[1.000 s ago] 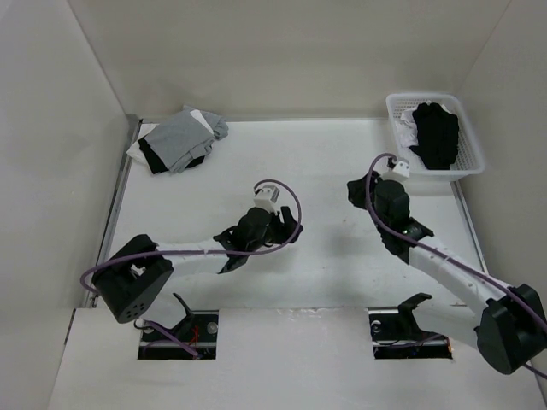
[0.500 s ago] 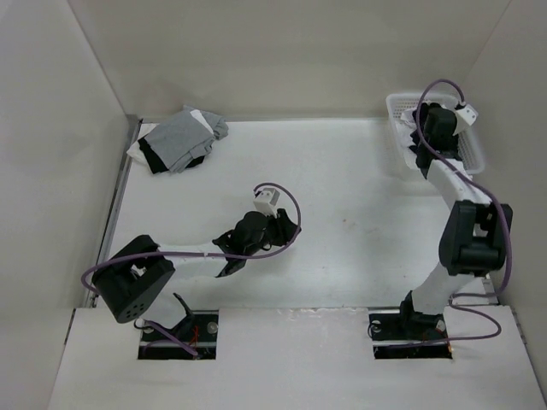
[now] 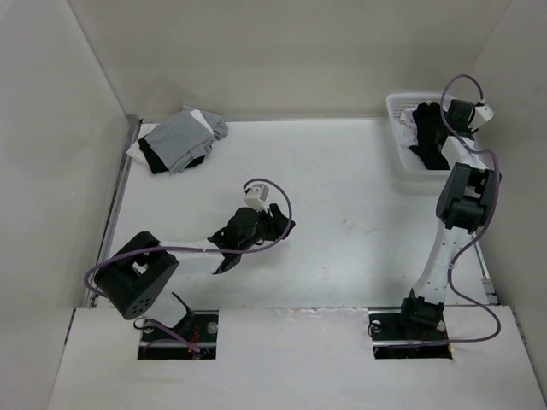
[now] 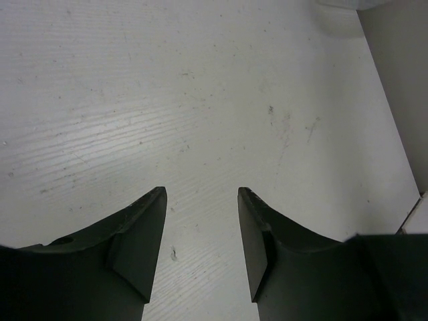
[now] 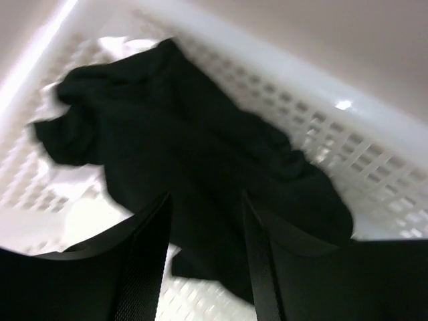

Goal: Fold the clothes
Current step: Grab the tank top from the pile, then move the tank top to the center of the board

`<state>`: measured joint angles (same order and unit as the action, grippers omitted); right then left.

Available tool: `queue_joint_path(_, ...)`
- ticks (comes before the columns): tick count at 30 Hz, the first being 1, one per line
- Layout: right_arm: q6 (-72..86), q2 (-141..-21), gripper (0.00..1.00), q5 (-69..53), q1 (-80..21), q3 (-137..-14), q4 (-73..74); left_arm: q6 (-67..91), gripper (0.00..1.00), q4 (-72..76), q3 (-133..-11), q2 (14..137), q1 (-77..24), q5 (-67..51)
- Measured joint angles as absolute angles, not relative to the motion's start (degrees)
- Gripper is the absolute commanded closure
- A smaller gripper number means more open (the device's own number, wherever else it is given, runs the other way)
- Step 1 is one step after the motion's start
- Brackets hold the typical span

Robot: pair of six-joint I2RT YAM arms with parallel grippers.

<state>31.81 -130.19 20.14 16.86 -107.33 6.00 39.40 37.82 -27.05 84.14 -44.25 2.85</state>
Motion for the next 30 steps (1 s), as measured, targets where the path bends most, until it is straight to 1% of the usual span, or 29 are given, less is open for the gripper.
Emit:
queue_joint_path(4, 32.80, -134.67, 0.49, 19.59, 19.29, -111.70, 7.81, 39.88, 0.55, 38.83, -27.03, 84.84, -43.20, 1.85)
queue_joint_path(5, 32.82, -135.31, 0.55, 19.33, 19.49, -112.49, 8.16, 39.94, 0.55, 38.85, -27.03, 85.03, -42.92, 1.63)
queue_joint_path(6, 32.88, -136.14, 0.68, 18.79, 19.59, -113.75, 8.16, 40.03, 0.55, 38.85, -27.03, 85.23, -42.76, 1.41)
queue_joint_path(7, 32.93, -136.62, 0.72, 18.31, 19.59, -114.50, 8.16, 40.07, 0.55, 38.89, -27.03, 85.32, -42.74, 1.32)
queue_joint_path(8, 33.30, -137.14, 0.89, 17.39, 19.55, -115.26, 8.14, 40.12, 0.55, 38.87, -27.03, 85.49, -42.61, 1.21)
queue_joint_path(10, 33.91, -137.40, 1.00, 15.62, 19.33, -115.79, 8.10, 40.25, 0.55, 38.96, -27.03, 85.69, -42.44, 1.06)
queue_joint_path(14, 34.44, -136.59, 1.00, 12.38, 19.33, -113.47, 4.32, 40.27, 0.55, 39.27, -27.03, 85.71, -42.35, 0.89)
queue_joint_path(18, 34.76, -128.77, 1.00, 10.44, 19.11, -101.49, -1.52, 40.29, 0.55, 39.33, -27.03, 85.71, -42.02, 0.78)
queue_joint_path(22, 34.92, -112.77, 1.00, 9.50, 17.41, -88.88, -6.00, 40.32, 0.55, 39.42, -27.03, 85.71, -41.87, 0.75)
queue_joint_path(25, 35.38, -96.03, 1.00, 9.15, 13.30, -79.68, -10.70, 40.40, 0.56, 39.66, -27.03, 85.69, -41.65, 0.78)
queue_joint_path(26, 35.40, -88.73, 1.00, 8.97, 10.46, -76.84, -11.88, 40.49, 0.56, 39.66, -26.98, 85.58, -41.56, 0.78)
queue_joint_path(28, 35.27, -77.87, 1.00, 8.34, 4.12, -74.19, -14.55, 40.77, 0.56, 39.70, -26.70, 84.88, -40.99, 0.60)
queue_joint_path(30, 34.24, -66.46, 1.00, 7.46, -5.69, -72.82, -16.16, 41.78, 0.56, 39.57, -25.28, 82.56, -39.20, 0.43)
